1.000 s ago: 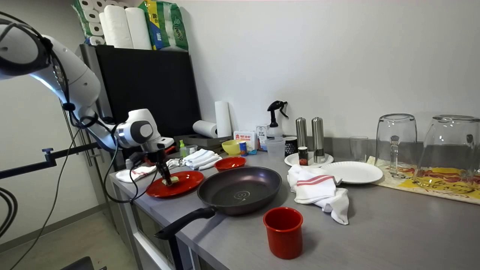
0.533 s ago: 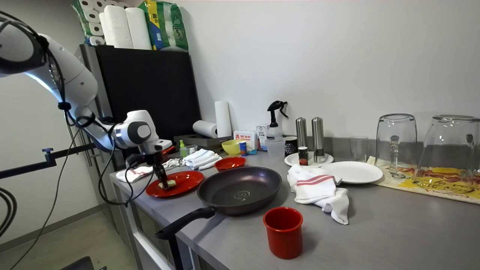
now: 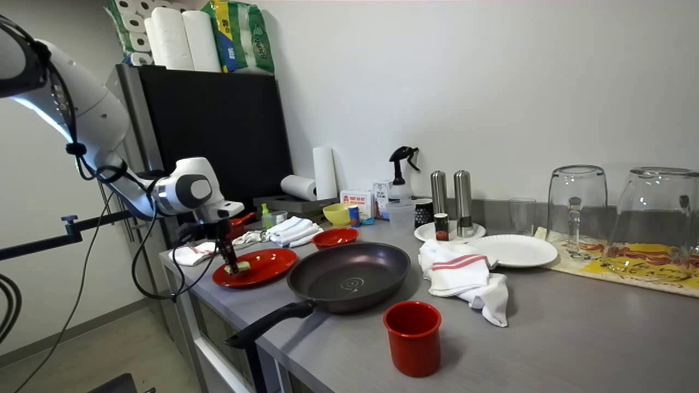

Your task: Pick up the sponge and clean the red plate

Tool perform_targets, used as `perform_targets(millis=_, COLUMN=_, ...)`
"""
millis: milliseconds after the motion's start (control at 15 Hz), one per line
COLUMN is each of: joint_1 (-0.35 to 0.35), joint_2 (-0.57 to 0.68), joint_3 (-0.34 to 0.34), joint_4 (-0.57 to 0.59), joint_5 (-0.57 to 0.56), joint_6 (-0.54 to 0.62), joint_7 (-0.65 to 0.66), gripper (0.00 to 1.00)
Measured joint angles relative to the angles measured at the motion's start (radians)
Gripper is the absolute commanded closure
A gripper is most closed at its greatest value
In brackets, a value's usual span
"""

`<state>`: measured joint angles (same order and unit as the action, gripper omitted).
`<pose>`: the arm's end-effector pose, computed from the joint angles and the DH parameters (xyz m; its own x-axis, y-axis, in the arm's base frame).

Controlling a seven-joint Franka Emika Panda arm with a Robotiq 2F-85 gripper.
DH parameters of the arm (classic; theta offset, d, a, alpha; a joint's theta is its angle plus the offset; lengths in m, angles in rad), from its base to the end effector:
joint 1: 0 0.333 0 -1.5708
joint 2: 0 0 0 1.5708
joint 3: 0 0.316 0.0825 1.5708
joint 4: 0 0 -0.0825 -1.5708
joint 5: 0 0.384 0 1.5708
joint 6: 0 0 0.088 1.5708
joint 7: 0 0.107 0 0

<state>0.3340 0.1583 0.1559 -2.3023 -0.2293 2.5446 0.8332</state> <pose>0.4695 0.2537 0.2873 0.9774 -0.1581 0.1401 -0.1629 -0.9864 0.0236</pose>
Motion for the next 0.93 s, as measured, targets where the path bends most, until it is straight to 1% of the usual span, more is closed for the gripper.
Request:
perform_targets(millis=533, joint_1=-0.03, joint_2=-0.036, joint_3=-0.004, joint_4=-0.091, joint_5=-0.005, joint_6=0.111, joint_7=0.01, gripper=0.73)
perform_targets(millis=933, joint_1=-0.039, joint_2=-0.036, joint_3=-0.008, joint_4=-0.111, joint_5=-0.007, joint_6=0.142, joint_7=0.01, gripper=0.73)
